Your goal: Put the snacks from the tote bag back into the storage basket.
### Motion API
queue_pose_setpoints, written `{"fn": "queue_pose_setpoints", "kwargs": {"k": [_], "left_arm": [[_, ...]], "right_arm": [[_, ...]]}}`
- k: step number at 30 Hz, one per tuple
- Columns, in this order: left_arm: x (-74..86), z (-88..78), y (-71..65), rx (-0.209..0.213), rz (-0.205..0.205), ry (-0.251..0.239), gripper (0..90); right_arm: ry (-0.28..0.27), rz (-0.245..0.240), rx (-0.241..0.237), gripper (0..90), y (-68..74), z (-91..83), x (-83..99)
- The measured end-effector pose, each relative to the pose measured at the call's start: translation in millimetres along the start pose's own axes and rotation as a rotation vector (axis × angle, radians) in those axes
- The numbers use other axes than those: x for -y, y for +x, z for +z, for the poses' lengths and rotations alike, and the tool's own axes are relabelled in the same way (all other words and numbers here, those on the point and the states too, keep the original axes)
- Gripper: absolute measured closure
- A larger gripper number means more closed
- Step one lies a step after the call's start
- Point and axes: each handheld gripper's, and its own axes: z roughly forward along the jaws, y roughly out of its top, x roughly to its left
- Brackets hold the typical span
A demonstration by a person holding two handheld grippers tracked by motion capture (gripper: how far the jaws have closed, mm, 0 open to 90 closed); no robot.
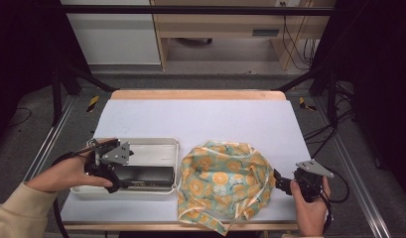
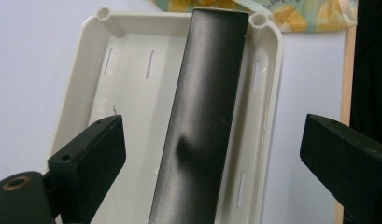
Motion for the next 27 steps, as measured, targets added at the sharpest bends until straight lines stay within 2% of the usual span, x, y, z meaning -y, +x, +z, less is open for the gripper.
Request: {"fn": "queue_pose_setpoints", "kwargs": {"k": [11,21,27], "left_arm": [[-7.5,-5.8,1.3,-0.033,-0.063,-0.041,7.0],[-12.7,-6.2,1.7,-0.073,-0.136,-0.074,6.9],[-15.7,-5.8,1.8,-0.098,-0.186,-0.117,7.0]], "right_arm": [[-0.001,0.001,0.000,6.1,-0.2,-0.3,-0.1],[0.000,0.001,0.000,6.1,-0.2,-0.4,-0.1],[-0.001,0.002,-0.001,6.0,-0.2,-0.3,-0.1]]}}
